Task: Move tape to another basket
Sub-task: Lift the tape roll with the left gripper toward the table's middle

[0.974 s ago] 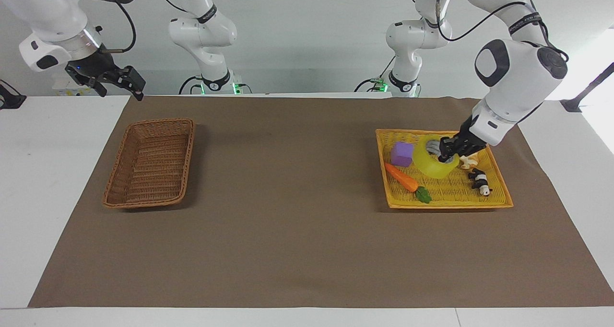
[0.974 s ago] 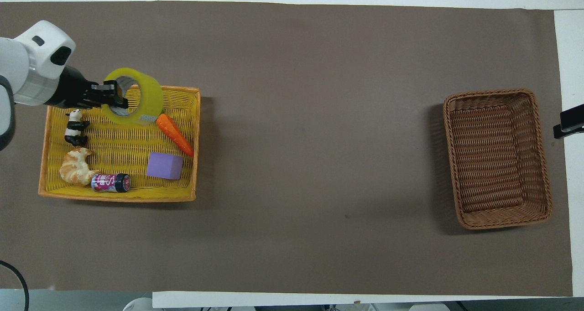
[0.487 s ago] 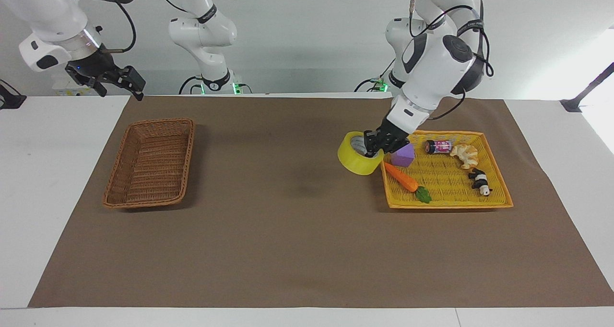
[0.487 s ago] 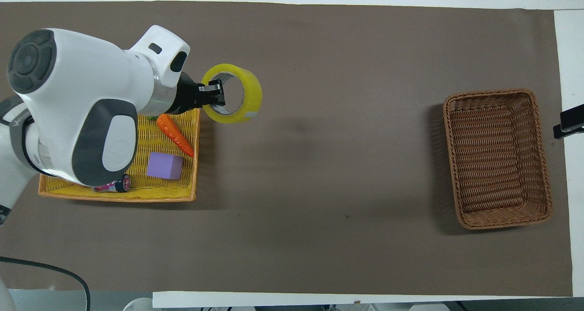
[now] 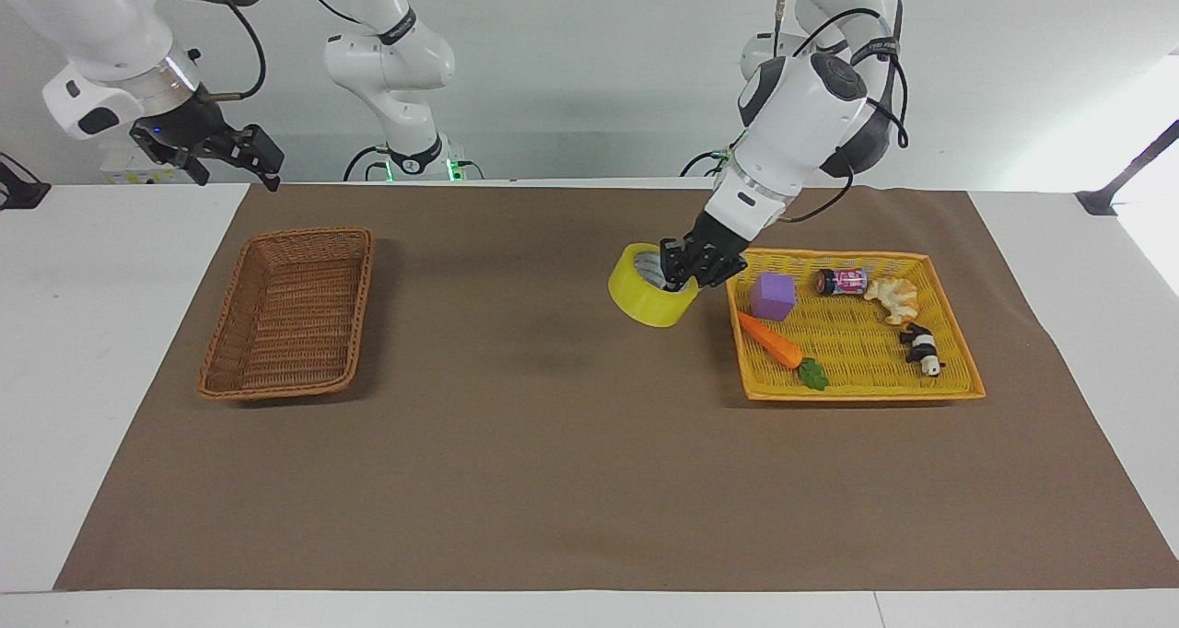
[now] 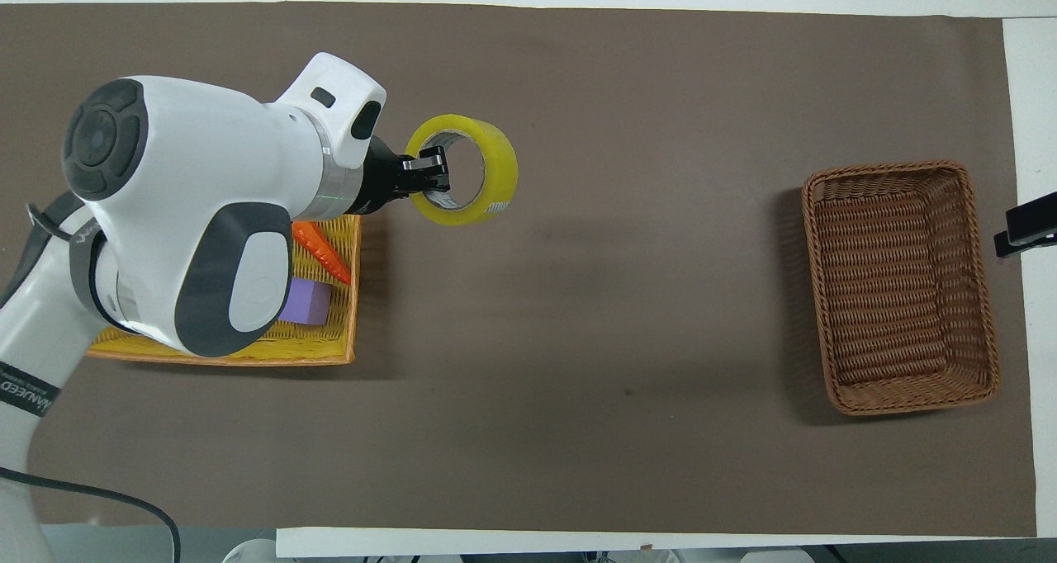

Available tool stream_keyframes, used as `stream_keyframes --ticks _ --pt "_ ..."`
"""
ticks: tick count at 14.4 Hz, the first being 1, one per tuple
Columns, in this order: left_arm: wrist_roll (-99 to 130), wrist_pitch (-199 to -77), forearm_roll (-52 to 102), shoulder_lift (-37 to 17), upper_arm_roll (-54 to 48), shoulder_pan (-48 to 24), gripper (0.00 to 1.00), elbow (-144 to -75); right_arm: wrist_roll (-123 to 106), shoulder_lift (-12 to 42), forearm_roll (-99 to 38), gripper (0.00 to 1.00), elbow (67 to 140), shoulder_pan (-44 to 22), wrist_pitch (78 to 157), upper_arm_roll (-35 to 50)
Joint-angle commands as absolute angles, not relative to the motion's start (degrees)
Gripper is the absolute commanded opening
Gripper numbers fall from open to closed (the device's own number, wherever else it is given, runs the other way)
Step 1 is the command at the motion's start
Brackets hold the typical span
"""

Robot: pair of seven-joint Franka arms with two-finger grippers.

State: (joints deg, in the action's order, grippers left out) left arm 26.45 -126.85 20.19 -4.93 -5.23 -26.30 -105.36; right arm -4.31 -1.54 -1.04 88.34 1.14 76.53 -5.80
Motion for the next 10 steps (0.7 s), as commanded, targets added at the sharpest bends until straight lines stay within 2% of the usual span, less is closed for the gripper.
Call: stream_keyframes --ticks 1,5,7,10 --pt "26.10 -125.25 21.62 -5.18 -4.66 -26.63 0.00 -104.06 -7.65 -2.90 -9.28 1.00 90.52 2.64 76.29 -5.71" --pt "25.84 -125.33 21.62 -5.19 -4.66 -26.72 0.00 -103.97 -9.84 -5.62 -20.27 1.00 96.92 2.37 80.05 -5.80" --pt "25.75 -125.33 21.62 -5.19 -4.66 -26.72 0.00 -103.97 -10.10 -7.11 -32.54 1.00 103.16 2.55 84.18 -5.80" --pt "25.75 -125.24 21.53 -5.10 -4.57 -26.72 0.00 -104.15 -11.16 -6.68 -43.11 1.00 107.04 -0.25 94.28 -5.19"
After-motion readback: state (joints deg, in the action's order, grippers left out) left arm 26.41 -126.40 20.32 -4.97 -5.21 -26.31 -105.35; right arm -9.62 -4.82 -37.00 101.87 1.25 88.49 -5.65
